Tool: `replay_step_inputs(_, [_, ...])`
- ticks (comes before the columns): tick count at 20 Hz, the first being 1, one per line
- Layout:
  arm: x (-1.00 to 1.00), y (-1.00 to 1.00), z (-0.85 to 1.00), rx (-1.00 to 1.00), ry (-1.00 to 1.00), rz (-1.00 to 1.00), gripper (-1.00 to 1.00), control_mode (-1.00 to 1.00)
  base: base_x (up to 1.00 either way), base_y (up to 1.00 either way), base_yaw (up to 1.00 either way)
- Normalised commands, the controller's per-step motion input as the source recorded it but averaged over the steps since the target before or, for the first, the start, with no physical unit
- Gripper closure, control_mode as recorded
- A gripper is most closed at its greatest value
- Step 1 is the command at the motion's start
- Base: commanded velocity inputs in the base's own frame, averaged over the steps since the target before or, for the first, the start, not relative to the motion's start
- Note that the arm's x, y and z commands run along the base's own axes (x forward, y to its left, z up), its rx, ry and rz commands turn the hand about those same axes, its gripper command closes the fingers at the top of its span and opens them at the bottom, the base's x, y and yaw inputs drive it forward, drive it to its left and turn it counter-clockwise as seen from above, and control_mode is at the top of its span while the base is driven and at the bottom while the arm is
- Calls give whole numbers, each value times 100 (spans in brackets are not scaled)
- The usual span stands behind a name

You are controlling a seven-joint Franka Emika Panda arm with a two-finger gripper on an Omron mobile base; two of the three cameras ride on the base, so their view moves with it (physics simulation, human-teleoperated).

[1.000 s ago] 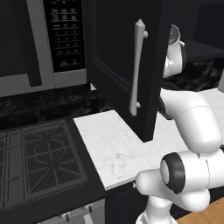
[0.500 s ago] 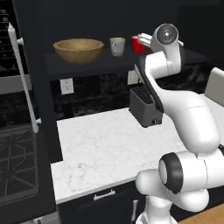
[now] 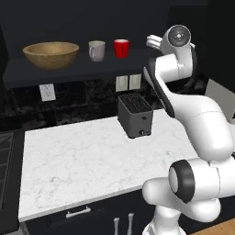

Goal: Gather all objects into one cabinet and sort the glasses and bowls to opposite sides.

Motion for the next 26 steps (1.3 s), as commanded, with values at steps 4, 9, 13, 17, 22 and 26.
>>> replay_step_inputs(4, [0,0,0,0,0,0,100,100,2,14,10])
replay_step_inputs(9, [0,0,0,0,0,0,100,100,11,39,31])
replay_step_inputs(13, [0,0,0,0,0,0,100,100,0,-1,0])
replay_step_inputs(17, [0,0,0,0,0,0,100,100,0,0,0])
replay_step_inputs(22, [0,0,0,0,0,0,100,100,0,0,0])
replay_step_inputs(26, [0,0,0,0,0,0,100,100,0,0,0])
